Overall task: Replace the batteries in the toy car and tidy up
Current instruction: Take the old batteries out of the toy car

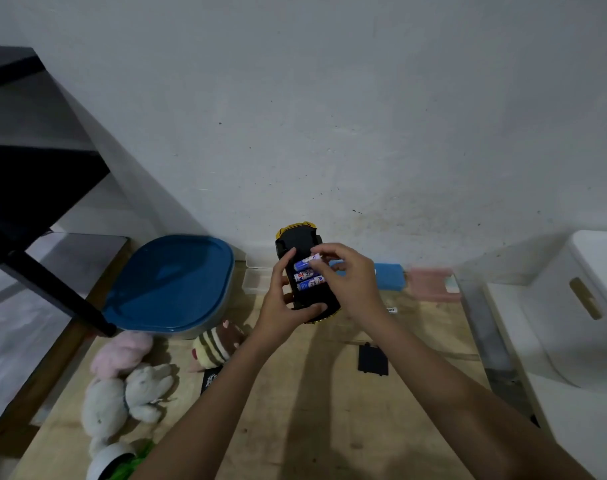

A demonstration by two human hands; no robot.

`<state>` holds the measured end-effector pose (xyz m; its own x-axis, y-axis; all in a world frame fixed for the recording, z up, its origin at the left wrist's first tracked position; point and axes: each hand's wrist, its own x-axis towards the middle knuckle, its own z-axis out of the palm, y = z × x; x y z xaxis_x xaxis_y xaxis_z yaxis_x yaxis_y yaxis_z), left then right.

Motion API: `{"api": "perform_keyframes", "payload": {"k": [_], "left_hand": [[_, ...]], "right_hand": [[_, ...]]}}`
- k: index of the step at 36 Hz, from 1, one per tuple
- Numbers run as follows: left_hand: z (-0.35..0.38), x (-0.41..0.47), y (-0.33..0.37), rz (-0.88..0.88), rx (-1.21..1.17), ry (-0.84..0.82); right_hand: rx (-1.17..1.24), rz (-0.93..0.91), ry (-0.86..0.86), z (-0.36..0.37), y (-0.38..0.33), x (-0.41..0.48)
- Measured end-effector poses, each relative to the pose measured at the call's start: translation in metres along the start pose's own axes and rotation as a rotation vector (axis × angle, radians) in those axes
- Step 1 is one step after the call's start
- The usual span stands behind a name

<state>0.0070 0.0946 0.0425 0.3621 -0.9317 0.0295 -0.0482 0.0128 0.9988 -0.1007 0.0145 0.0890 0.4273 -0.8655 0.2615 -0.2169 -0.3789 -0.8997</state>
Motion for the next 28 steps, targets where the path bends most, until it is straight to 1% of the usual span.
{"api": "perform_keyframes", "payload": {"k": [4,8,9,10,11,13,14,15,17,18,19,21,23,28], "left_hand": [[-0.004,0.0,0.003,-0.019,0.035,0.039],[-0.006,-0.001,0.005,-0.024,0.039,0.045],[-0.006,-0.002,0.006,-0.025,0.042,0.044],[-0.006,-0.002,0.007,-0.025,0.045,0.045],[-0.006,-0.002,0.008,-0.025,0.047,0.045],[-0.005,-0.002,0.01,-0.018,0.05,0.048],[-0.005,-0.002,0.011,-0.011,0.054,0.047],[-0.005,-0.003,0.012,-0.003,0.058,0.043],[-0.004,-0.003,0.014,0.005,0.049,0.028],[-0.004,-0.003,0.014,0.009,0.037,0.02],[-0.003,-0.003,0.015,0.016,0.024,0.011],[-0.002,-0.004,0.015,0.024,0.015,-0.004],[-0.001,-0.004,0.014,0.018,0.008,-0.008],[0.0,-0.005,0.013,0.036,0.025,-0.005]], "right_hand": [[0.302,0.08,0.167,-0.007,-0.003,0.005],[0.832,0.28,0.285,-0.017,-0.009,0.014],[0.926,0.329,0.31,-0.019,-0.011,0.016],[0.964,0.37,0.328,-0.021,-0.011,0.017],[0.946,0.398,0.326,-0.023,-0.012,0.018],[0.79,0.439,0.239,-0.024,-0.011,0.018],[0.658,0.451,0.166,-0.024,-0.012,0.017],[0.472,0.438,0.096,-0.023,-0.012,0.015],[0.01,0.304,-0.004,-0.019,-0.013,0.01],[-0.165,0.216,-0.045,-0.016,-0.011,0.007],[-0.291,0.162,-0.088,-0.013,-0.009,0.004],[-0.425,0.145,-0.174,-0.006,-0.008,0.001],[-0.507,0.142,-0.21,-0.001,-0.009,0.0],[-0.64,0.122,-0.181,0.003,-0.011,0.001]]}}
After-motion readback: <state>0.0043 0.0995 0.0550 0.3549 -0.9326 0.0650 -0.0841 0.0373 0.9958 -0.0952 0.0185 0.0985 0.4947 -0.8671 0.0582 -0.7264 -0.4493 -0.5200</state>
